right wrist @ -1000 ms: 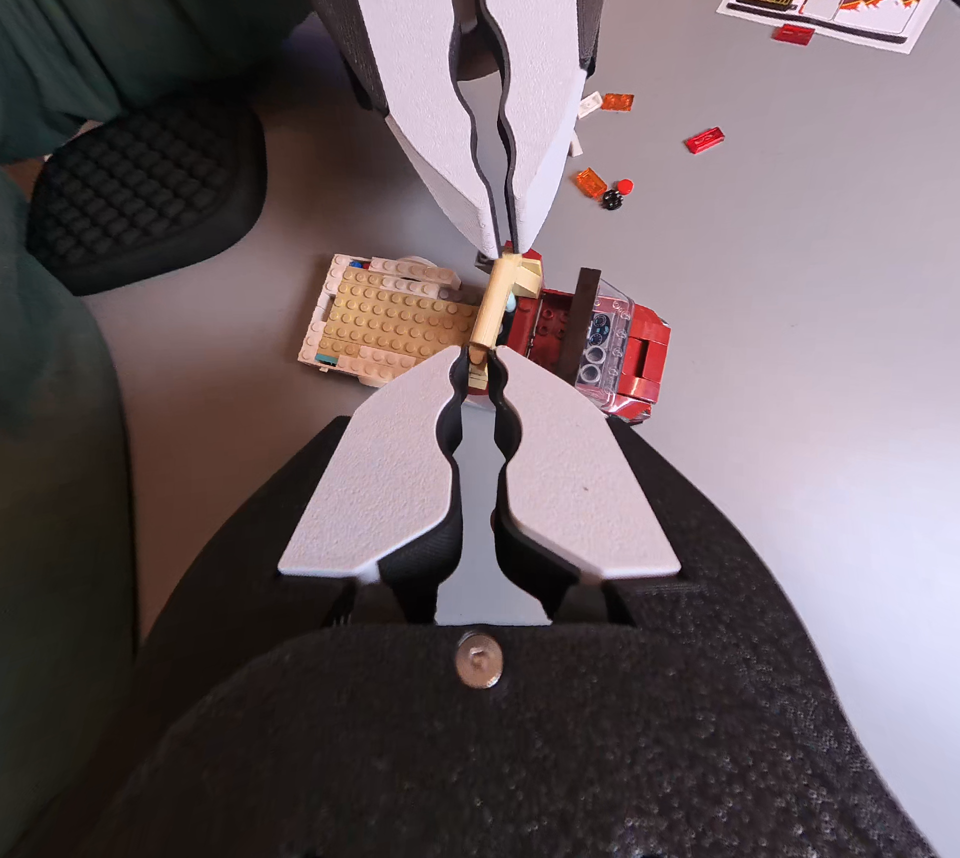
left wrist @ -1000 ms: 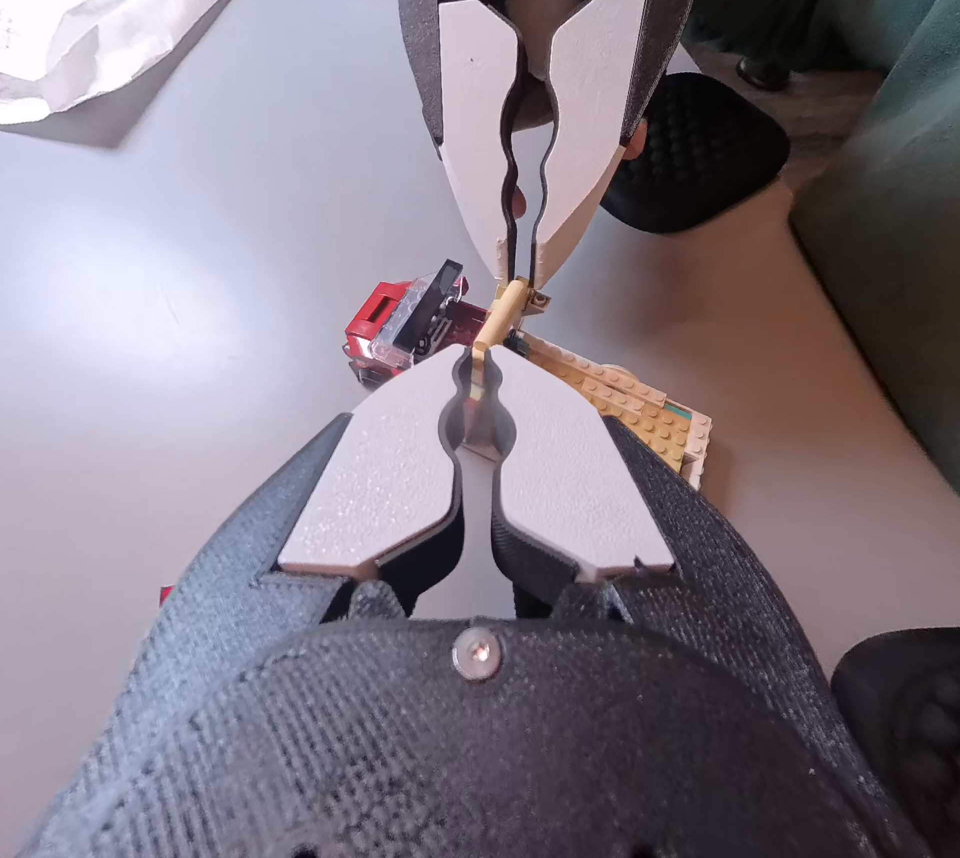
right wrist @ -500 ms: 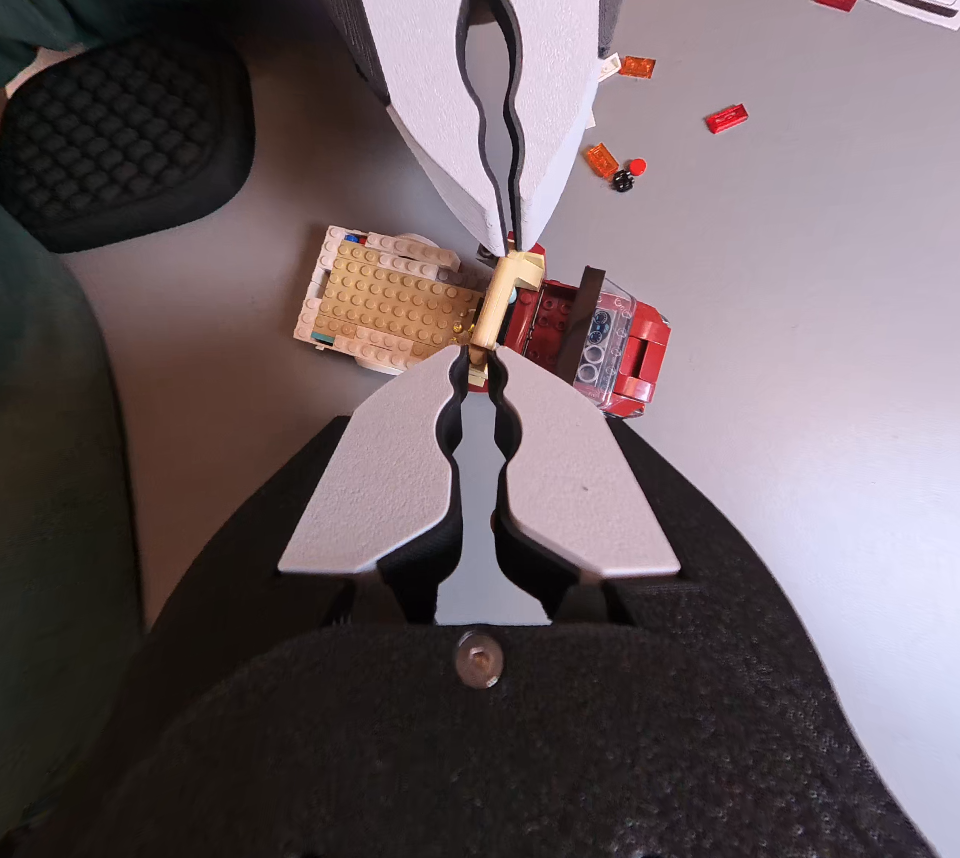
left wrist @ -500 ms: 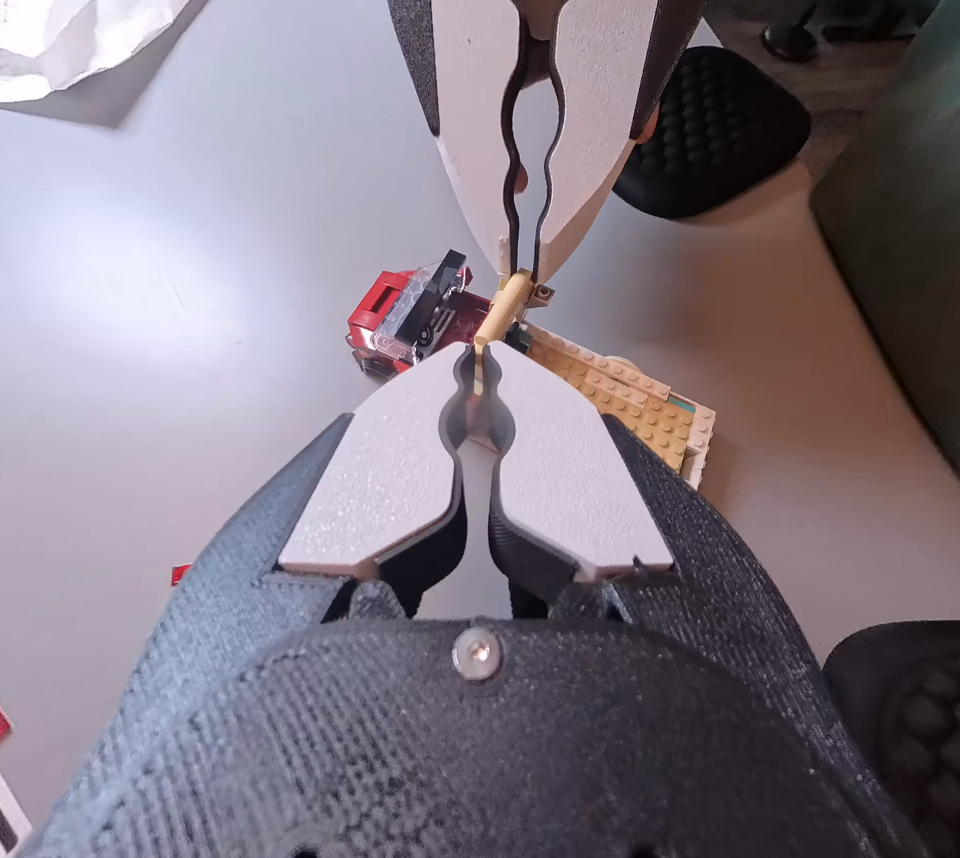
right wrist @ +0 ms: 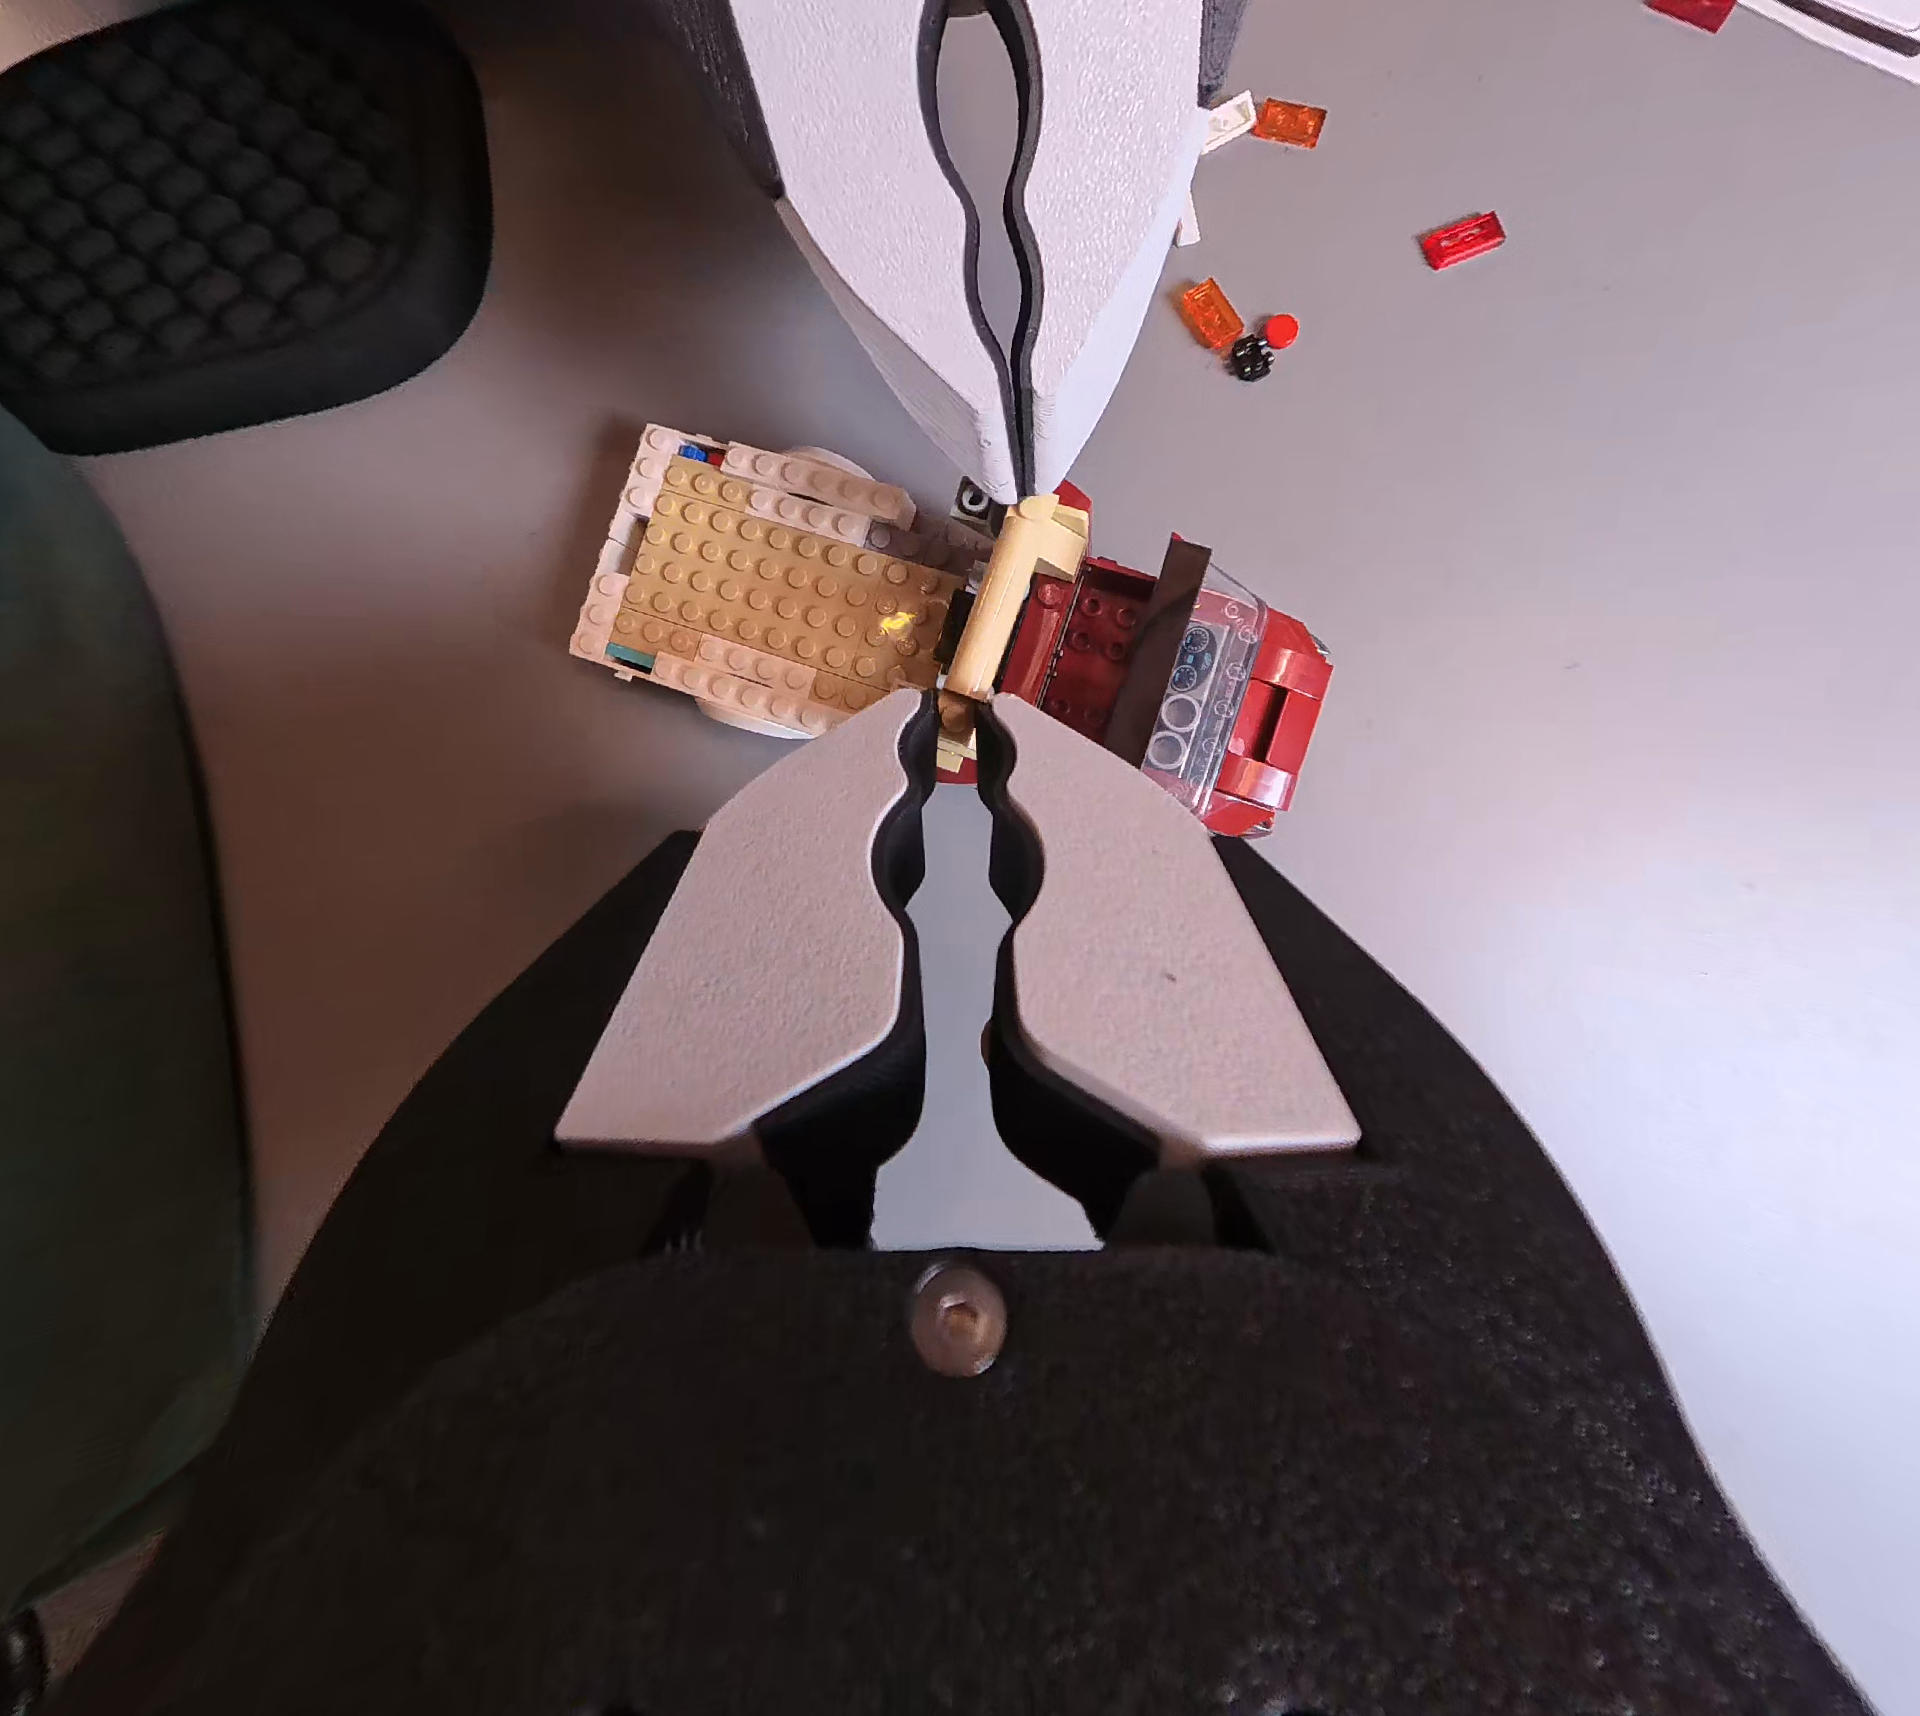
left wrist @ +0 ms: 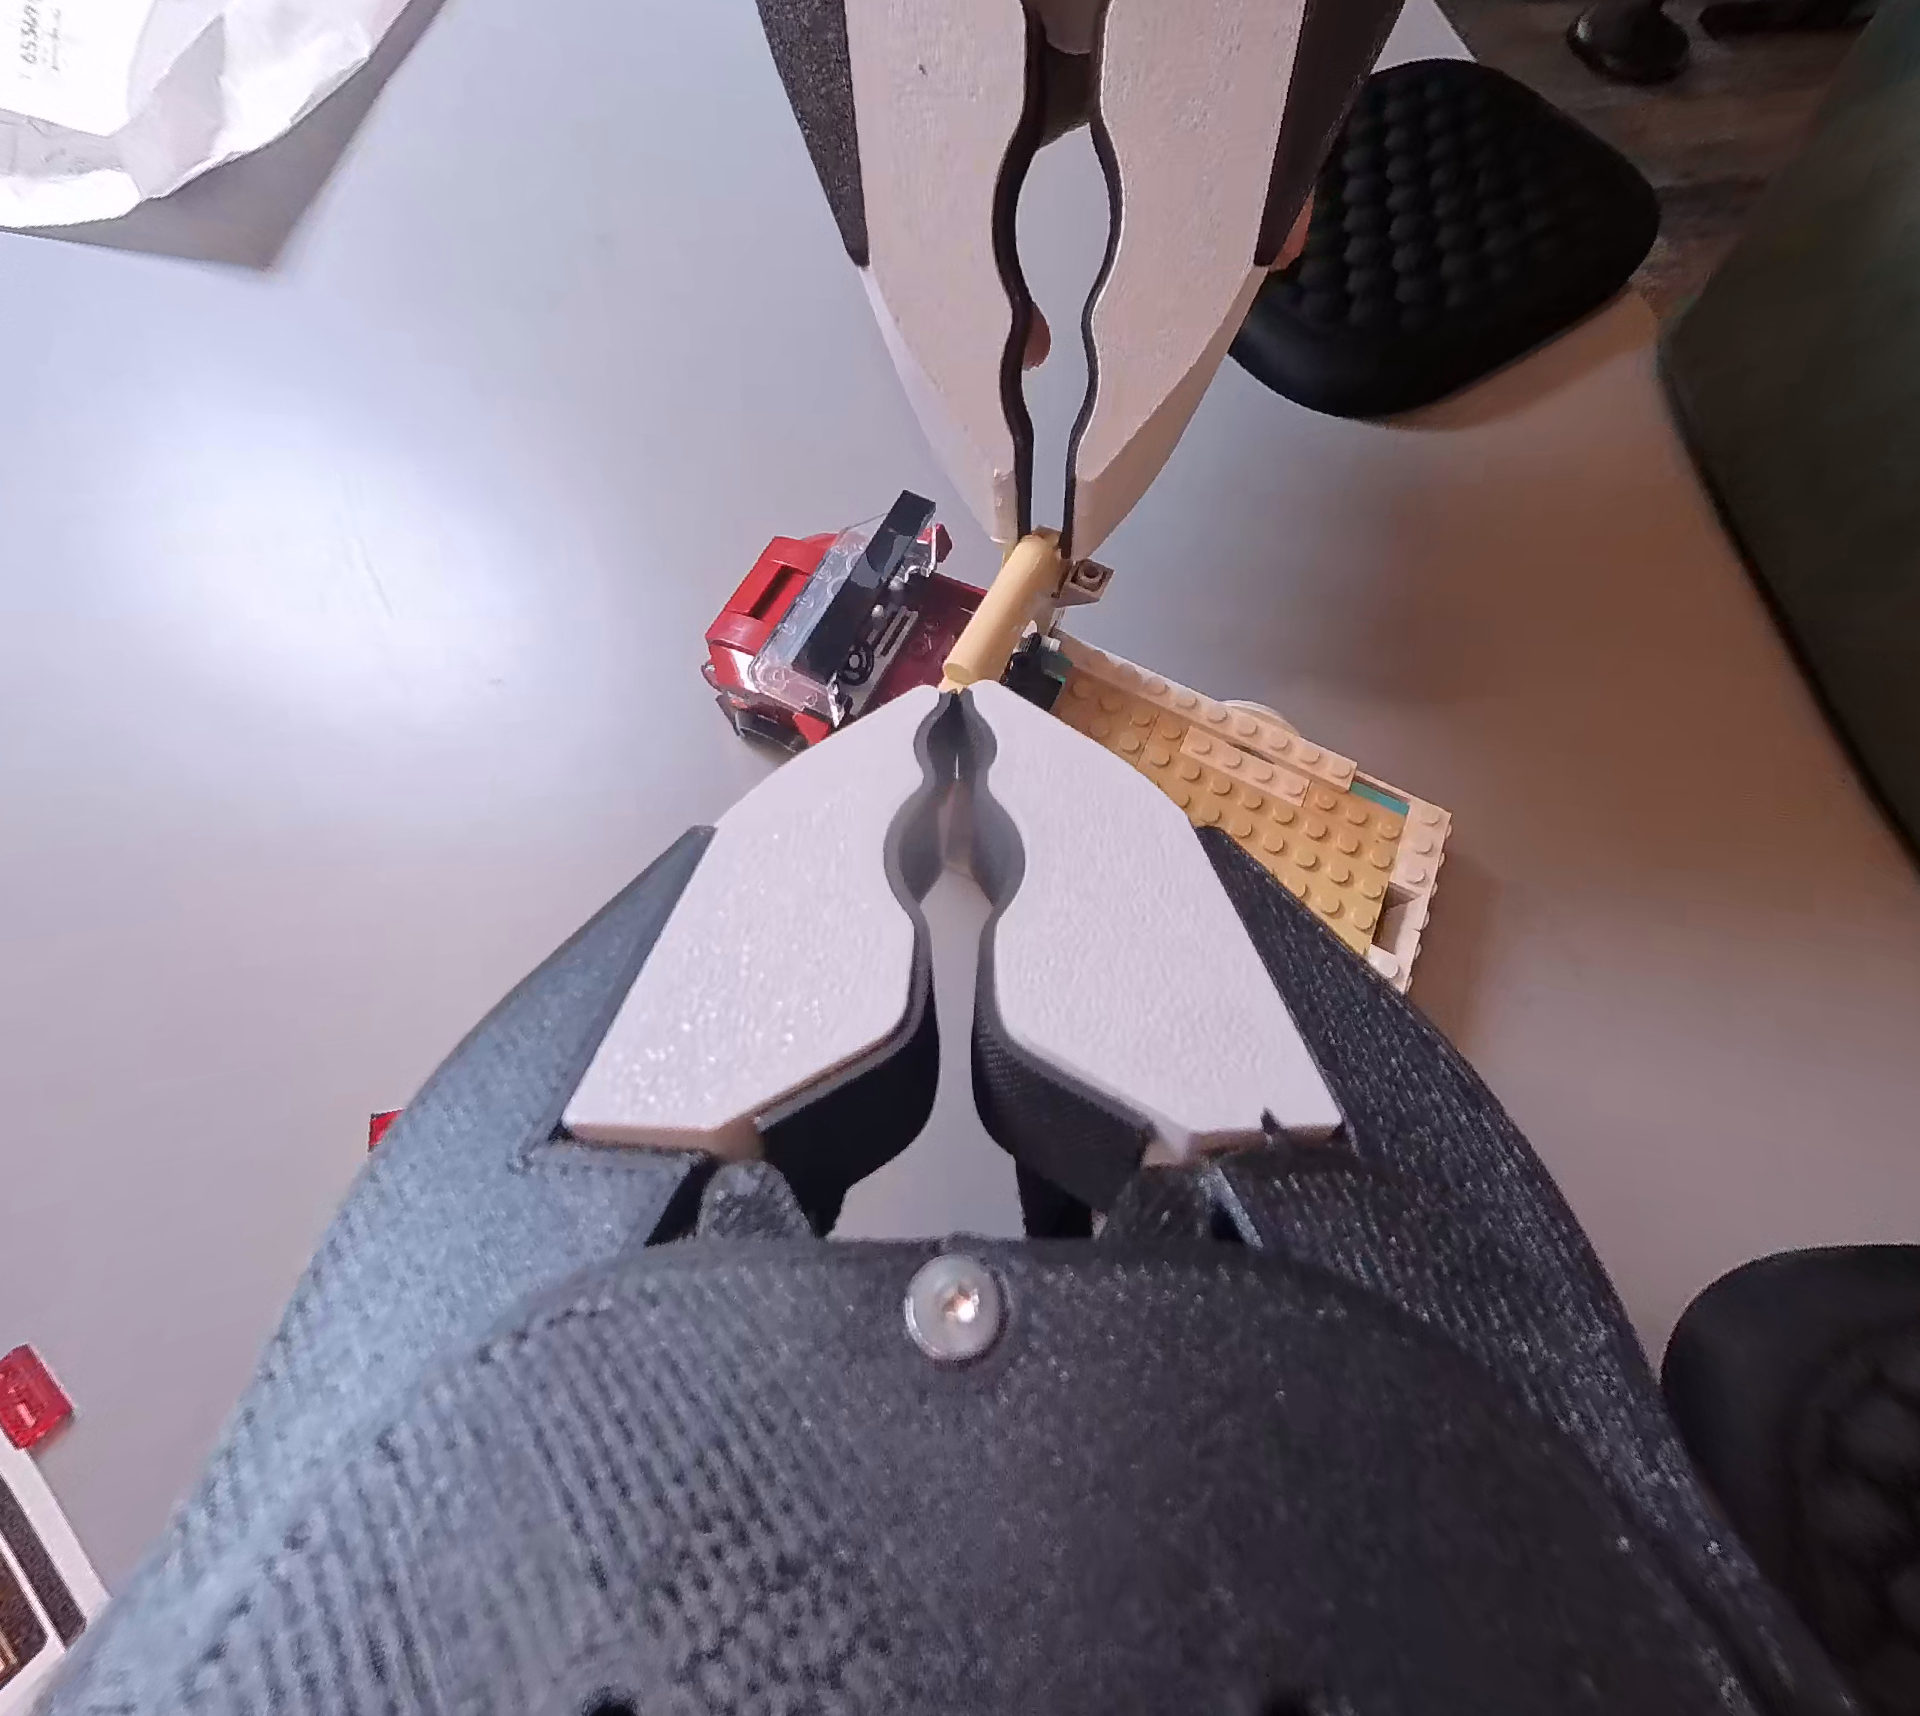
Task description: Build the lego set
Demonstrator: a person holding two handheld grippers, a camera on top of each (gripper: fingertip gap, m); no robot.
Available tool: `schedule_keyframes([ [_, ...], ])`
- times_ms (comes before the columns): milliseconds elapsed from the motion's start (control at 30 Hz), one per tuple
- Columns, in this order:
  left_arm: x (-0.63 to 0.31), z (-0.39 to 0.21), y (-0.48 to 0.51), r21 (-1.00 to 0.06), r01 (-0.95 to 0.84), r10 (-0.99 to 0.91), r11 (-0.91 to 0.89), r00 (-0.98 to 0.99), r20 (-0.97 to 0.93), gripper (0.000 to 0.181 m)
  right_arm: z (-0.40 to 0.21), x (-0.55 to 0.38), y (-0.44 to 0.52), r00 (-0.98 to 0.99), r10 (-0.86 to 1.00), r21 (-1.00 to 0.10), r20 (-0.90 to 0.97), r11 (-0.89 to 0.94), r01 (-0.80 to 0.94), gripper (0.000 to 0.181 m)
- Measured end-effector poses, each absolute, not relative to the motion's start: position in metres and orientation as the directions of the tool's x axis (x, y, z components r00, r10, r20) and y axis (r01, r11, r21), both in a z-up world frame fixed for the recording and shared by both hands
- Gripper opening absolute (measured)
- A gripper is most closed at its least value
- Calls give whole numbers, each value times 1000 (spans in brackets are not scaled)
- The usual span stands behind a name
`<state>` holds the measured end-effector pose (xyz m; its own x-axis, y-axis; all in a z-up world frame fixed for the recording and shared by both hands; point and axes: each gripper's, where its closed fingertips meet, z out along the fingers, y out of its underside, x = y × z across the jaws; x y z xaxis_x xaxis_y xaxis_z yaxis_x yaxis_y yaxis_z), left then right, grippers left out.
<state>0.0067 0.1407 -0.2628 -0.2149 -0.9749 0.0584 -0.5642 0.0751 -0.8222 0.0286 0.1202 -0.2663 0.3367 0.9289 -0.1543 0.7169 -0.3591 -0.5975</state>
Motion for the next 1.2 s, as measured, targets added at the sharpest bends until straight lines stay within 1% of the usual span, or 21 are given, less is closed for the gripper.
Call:
schedule_keyframes([
  [133, 6, -261, 139, -810, -576, -975, 108, -222, 28, 0, -266, 28, 120, 327, 937, -592, -127, -336, 733, 7],
  [200, 6, -260, 140, -814, -573, -974, 94, -223, 45, 5, -266, 27, 119, 323, 939, -591, -117, -327, 737, 7],
  [300, 6, -261, 140, -816, -573, -971, 75, -230, 71, 7, -266, 26, 119, 319, 942, -588, -106, -318, 744, 7],
  [367, 6, -262, 138, -809, -581, -967, 89, -244, 68, 5, -266, 26, 120, 319, 941, -584, -115, -324, 744, 7],
  [767, 3, -264, 140, -757, -620, -961, 206, -275, -36, 4, -265, 24, 121, 314, 943, -583, -112, -318, 747, 7],
  [1000, 3, -264, 141, -723, -648, -954, 238, -297, -49, 5, -265, 24, 121, 323, 939, -585, -120, -329, 741, 7],
  [1200, 2, -265, 142, -724, -653, -957, 224, -289, -35, 4, -264, 25, 122, 343, 928, -602, -147, -359, 713, 10],
])
